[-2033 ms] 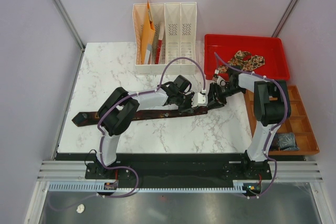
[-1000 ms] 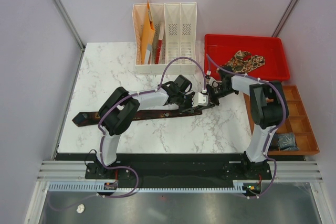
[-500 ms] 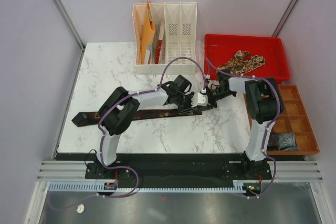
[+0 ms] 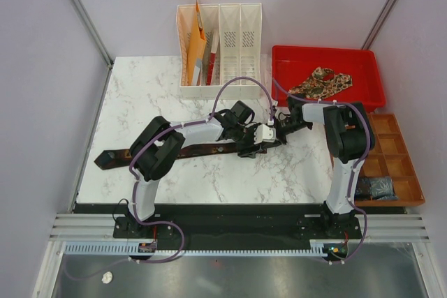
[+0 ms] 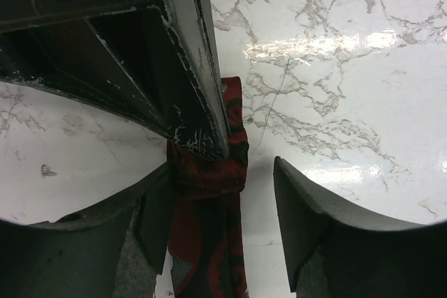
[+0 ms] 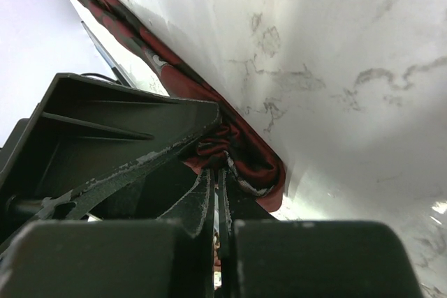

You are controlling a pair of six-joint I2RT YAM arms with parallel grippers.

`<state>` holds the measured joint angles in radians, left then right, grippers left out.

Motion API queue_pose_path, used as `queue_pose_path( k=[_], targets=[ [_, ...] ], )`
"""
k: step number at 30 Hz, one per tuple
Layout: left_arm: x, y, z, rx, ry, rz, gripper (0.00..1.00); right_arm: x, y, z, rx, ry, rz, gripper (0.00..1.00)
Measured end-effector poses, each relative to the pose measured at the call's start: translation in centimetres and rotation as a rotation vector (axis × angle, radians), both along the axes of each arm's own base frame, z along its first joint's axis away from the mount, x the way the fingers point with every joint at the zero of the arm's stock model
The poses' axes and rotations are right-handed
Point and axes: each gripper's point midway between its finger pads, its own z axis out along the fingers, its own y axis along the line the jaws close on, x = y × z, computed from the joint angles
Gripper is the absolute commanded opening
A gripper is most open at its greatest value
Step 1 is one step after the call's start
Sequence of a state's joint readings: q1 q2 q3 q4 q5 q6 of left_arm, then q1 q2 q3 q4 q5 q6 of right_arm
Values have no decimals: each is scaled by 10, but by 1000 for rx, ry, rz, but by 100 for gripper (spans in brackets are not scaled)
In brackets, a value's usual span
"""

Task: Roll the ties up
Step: Roll the tie at the center of the board.

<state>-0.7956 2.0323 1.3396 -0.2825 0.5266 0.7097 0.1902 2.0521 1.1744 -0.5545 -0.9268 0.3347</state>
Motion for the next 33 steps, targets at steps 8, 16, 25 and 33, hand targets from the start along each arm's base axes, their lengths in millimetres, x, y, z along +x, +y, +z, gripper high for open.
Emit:
queue_pose_path(
  k=[8, 16, 25, 33],
  targets=[
    [5, -3, 2, -9, -22, 5, 62, -1, 7, 0, 11, -7, 17, 0],
    [6, -3, 2, -7, -37, -1, 26, 1, 7, 0, 11, -10, 16, 12],
    [7, -4, 3, -12, -44, -3, 9, 6, 1, 6, -7, -98, 45, 39],
    [8, -5, 4, -20, -42, -6, 5, 50, -57, 44, -59, -434, -9, 52]
  ],
)
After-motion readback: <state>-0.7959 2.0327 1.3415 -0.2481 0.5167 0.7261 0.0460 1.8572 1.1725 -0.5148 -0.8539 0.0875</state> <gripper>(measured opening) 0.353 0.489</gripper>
